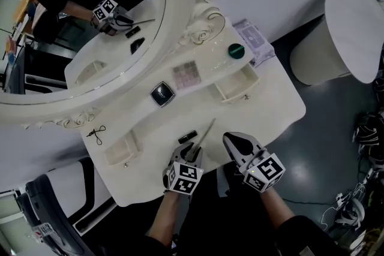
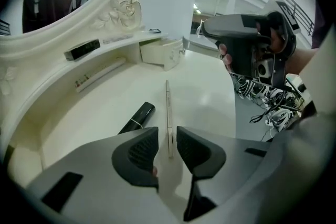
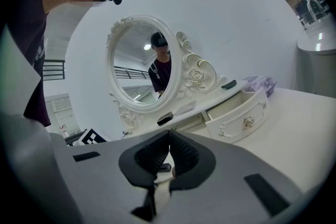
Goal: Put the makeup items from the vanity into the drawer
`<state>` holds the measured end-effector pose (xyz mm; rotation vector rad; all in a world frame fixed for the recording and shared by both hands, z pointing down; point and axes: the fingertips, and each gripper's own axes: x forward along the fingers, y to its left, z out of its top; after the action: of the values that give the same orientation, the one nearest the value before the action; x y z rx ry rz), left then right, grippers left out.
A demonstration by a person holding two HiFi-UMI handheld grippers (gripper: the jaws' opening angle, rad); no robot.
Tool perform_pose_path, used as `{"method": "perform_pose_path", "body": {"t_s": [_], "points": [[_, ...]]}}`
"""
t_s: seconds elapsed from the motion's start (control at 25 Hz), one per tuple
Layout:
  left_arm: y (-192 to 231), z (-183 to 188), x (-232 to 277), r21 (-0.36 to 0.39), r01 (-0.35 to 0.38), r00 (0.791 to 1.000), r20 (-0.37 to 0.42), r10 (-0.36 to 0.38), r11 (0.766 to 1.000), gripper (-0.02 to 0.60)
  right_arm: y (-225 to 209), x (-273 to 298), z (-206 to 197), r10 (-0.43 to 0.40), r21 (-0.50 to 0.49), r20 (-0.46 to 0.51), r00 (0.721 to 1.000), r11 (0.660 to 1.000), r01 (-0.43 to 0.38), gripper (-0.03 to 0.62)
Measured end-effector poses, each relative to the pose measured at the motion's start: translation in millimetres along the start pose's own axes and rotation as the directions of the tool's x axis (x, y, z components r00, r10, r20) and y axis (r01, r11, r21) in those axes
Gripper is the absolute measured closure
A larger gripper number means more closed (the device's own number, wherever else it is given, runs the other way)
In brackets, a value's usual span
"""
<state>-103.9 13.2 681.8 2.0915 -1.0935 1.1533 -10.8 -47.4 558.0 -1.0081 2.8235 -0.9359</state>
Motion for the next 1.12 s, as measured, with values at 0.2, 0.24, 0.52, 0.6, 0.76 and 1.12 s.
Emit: {"method": "perform_pose_path", "body": {"t_s": [0.2, 0.24, 0.52, 0.6, 0.76, 1.12], "points": [[-0.4, -0.4, 3.3, 0.005, -0.003, 1.000, -0.017, 0.003, 1.000, 0.493, -7.3, 0.4, -1.5, -0.010, 0.008, 0.000, 1.000, 1.000, 0.010, 0.570], [0.0, -0.7, 4.0, 0.001, -0.004, 1.000, -0.019, 0.004, 1.000, 0.499, -8.5, 0.4, -1.9, -0.010, 0.009, 0.001, 1.000, 1.000, 0.010, 0.570], [-3.0, -1.0, 6.0, 0.007, 0.001, 1.000, -0.029, -0.001, 1.000, 0.532, -11.7, -0.5, -7.5, -0.014, 0.024, -0.002, 1.000, 1.000, 0.014, 0.571], [-3.9, -1.1, 6.1, 0.000, 0.002, 1.000, -0.025, -0.002, 1.000, 0.540, -11.2, -0.9, -8.5, -0.013, 0.026, -0.003, 1.000, 1.000, 0.013, 0.570], [-4.3, -0.4, 5.8, -0.012, 0.008, 1.000, -0.027, -0.008, 1.000, 0.543, -10.7, -1.2, -7.8, -0.009, 0.032, -0.002, 1.000, 0.999, 0.010, 0.571], [-2.6, 8.9, -0.2, -0.071, 0.016, 1.000, 0.025, -0.015, 0.997, 0.546, -6.5, -6.2, 2.3, -0.009, 0.013, 0.006, 1.000, 1.000, 0.009, 0.571]]}}
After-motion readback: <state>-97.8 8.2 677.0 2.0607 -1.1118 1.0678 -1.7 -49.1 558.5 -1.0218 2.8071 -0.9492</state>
